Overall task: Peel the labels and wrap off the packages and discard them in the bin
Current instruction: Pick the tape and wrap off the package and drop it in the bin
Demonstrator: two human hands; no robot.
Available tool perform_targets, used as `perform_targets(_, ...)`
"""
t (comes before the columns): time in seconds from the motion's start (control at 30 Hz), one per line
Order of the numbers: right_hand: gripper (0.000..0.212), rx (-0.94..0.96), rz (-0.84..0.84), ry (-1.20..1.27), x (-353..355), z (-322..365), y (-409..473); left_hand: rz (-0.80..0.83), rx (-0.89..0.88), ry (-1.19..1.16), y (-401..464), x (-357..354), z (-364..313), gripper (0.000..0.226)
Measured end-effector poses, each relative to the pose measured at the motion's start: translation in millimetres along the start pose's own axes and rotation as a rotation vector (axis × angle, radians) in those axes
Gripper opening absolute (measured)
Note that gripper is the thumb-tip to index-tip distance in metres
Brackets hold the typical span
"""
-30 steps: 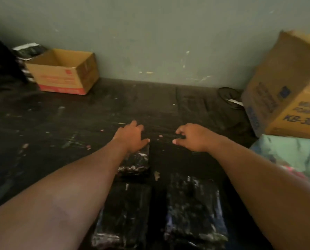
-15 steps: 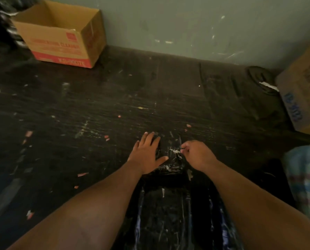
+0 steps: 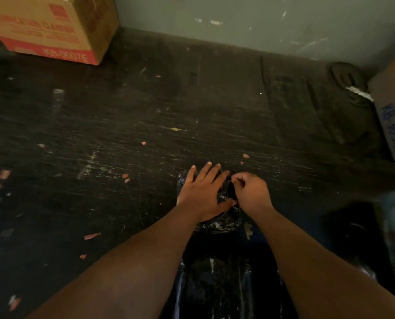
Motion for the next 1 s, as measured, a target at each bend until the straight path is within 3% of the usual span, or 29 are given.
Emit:
perform_targets(0.4,0.024,0.151,-0.022,-0.128,-1.0,9.1,-0.8,0.02,0.007,0.02,-0.1,0.2,-0.3,0.092)
perform_targets(0.57,0.023,0.121,0.013,-0.232,-4.4,11.5,3.3,0.02,0.008,0.022,0.0,0.0,-1.2,0.092)
perform_targets(0.83,0.021,0.081,-0.03,-0.048,4.1,4.5,2.8,0.005,0.009,0.03,-0.5,0.2,-1.1,0.092)
perform_targets(1.0,0.022,0.127,0.031,-0.167,-2.2,8.8,5.3,0.005,0.006,0.027,0.0,-0.4,-0.5,0.092)
Point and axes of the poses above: each hand's wrist, its own y-axis towards the middle knuckle, its own x-axis out of the back of the hand, z = x × y, the point moved 8 cm from there along y, towards the middle knuckle, and after that the axes turned 7 degrees about x, right-handed, at the moved point
